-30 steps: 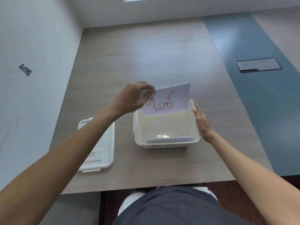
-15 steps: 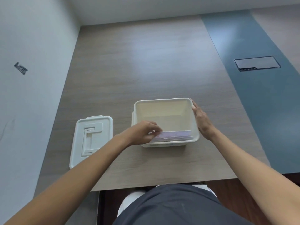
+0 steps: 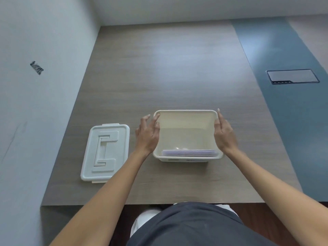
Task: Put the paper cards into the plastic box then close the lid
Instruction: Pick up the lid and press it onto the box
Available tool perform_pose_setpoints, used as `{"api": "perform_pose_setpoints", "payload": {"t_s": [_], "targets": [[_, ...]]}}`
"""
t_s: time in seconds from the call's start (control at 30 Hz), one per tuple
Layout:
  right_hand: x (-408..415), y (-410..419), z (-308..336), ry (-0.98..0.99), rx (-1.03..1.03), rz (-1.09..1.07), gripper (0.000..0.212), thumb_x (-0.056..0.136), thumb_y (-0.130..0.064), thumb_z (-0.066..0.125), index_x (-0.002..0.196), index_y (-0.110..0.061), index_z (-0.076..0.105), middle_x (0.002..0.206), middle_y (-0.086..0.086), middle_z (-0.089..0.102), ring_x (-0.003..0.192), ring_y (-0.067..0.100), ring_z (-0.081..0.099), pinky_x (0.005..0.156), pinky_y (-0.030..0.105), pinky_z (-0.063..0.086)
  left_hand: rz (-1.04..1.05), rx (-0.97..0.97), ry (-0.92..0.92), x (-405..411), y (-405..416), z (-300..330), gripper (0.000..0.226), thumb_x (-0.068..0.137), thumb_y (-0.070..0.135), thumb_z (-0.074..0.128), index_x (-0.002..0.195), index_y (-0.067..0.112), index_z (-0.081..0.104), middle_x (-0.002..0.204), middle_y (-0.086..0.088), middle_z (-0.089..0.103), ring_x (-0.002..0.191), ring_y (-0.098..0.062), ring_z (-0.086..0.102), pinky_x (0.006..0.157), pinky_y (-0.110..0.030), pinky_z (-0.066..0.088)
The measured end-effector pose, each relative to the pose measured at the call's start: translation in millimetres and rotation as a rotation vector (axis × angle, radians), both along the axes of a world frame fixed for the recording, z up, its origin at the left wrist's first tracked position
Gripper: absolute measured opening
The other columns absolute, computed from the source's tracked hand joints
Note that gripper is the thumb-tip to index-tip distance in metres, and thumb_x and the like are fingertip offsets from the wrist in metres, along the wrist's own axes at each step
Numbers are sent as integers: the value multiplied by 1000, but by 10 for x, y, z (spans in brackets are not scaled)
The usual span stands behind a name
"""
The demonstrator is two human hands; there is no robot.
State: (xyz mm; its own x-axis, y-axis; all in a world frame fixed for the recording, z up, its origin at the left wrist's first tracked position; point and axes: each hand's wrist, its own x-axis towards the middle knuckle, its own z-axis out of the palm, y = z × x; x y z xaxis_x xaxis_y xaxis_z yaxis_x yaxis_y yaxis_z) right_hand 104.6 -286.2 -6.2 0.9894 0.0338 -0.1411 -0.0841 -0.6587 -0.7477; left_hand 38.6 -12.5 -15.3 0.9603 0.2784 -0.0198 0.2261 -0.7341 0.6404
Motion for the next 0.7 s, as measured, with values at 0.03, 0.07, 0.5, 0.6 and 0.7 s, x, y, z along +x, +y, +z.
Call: {"api": "perform_pose_setpoints", "payload": {"t_s": [0.03,0.07,0.5,0.6,0.7], "targets": [[-1,10,-2,-32,-104,35,53,106,-43,26,158,-32,18,160,4,35,146,24,31,113,44,27,8,-8,-26,-3,-2,11,47,100,42,28,144,43,41,143,-2,37,125,-22,51,108,-51,35],[15,27,-21,-65,-202,64,56,105,-47,26,158,-33,15,162,6,30,148,27,28,114,50,24,7,-3,-47,-3,10,34,47,100,43,27,145,43,39,143,-1,37,124,-21,53,105,-51,38],[429,1493,228,-284,-623,658,68,100,-62,16,159,-30,7,168,9,4,154,36,2,122,49,10,275,339,141,-527,1000,81,58,102,51,21,157,35,12,164,-7,4,150,-28,11,117,-47,11],[370,1922,224,-311,-644,758,70,99,-63,15,159,-29,6,168,9,3,154,36,2,123,49,7,368,382,154,-740,1265,137,59,102,49,23,157,32,14,164,-8,5,152,-28,4,117,-50,12],[263,2328,197,-378,-687,870,72,98,-64,17,160,-27,8,167,11,5,153,37,3,124,49,5,447,380,202,-1011,1507,151,60,101,52,21,157,30,14,164,-10,4,152,-28,3,117,-51,10]]}}
